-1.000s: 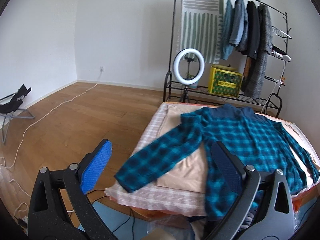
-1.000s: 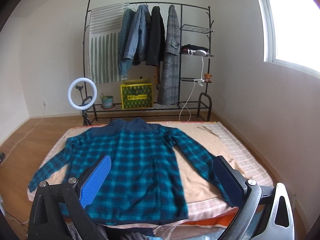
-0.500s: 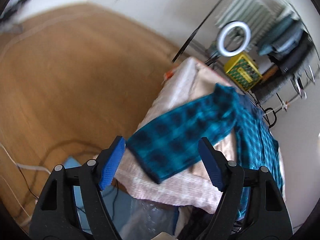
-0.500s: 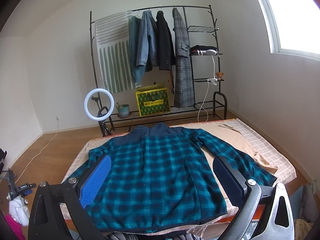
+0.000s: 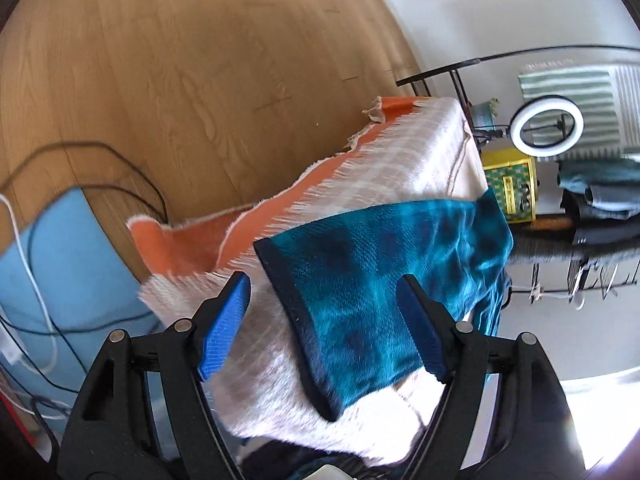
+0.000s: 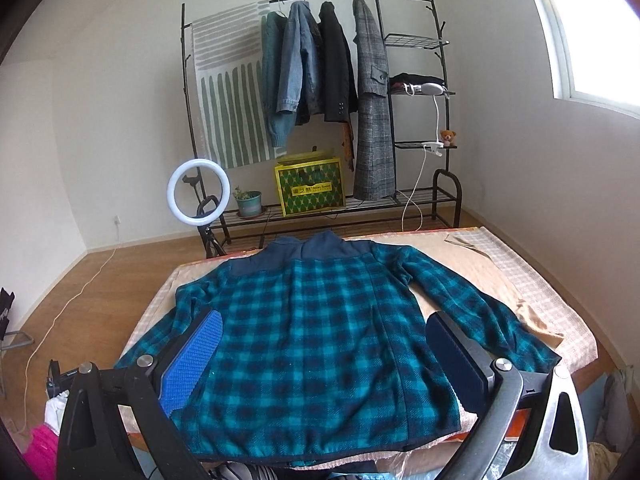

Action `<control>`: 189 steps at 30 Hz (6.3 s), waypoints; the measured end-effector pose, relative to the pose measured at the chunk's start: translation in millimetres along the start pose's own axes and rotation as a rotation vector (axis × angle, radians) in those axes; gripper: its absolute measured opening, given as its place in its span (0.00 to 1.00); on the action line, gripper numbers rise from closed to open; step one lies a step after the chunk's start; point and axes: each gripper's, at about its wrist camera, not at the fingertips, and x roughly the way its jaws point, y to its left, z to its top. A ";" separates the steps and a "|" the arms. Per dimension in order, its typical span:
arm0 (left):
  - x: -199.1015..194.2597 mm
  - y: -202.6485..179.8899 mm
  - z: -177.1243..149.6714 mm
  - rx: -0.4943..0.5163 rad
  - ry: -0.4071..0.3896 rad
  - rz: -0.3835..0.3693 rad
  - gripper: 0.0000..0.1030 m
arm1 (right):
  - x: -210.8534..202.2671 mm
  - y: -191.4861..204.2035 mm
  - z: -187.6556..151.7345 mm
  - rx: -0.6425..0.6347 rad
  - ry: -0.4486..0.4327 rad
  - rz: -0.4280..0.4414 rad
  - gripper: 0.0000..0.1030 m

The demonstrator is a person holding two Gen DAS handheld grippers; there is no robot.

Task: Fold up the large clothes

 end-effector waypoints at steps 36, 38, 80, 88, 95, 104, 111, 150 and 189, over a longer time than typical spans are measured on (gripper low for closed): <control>-135.7 -275.4 -127.3 0.703 -0.332 -0.195 0.10 | 187.5 -4.4 -48.5 -0.069 0.351 0.412 0.59; -130.3 -293.3 -153.4 0.783 -0.296 -0.217 0.10 | 201.3 2.9 -44.9 -0.072 0.365 0.438 0.57; -87.3 -276.0 -286.2 0.929 0.058 -0.198 0.10 | 572.5 237.3 -49.3 0.308 0.799 0.814 0.24; -76.5 -262.9 -298.5 1.007 0.085 -0.127 0.10 | 539.5 229.6 -18.9 0.120 0.721 0.738 0.02; -41.5 -245.0 -330.9 1.156 0.148 -0.039 0.10 | 529.2 170.3 -8.0 -0.022 0.668 0.531 0.02; -38.3 -223.3 -365.8 1.247 0.166 0.032 0.40 | 502.0 161.0 -4.1 -0.161 0.658 0.390 0.33; -51.1 -194.3 -342.9 1.026 0.165 0.007 0.41 | 438.1 237.6 31.6 -0.390 0.575 0.573 0.46; -17.0 -157.6 -292.8 0.727 0.086 0.062 0.00 | 501.2 349.4 -11.8 -0.602 0.544 0.395 0.13; 8.0 -137.3 -277.6 0.527 0.145 -0.085 0.08 | 375.2 164.1 -126.6 -0.250 0.842 0.620 0.00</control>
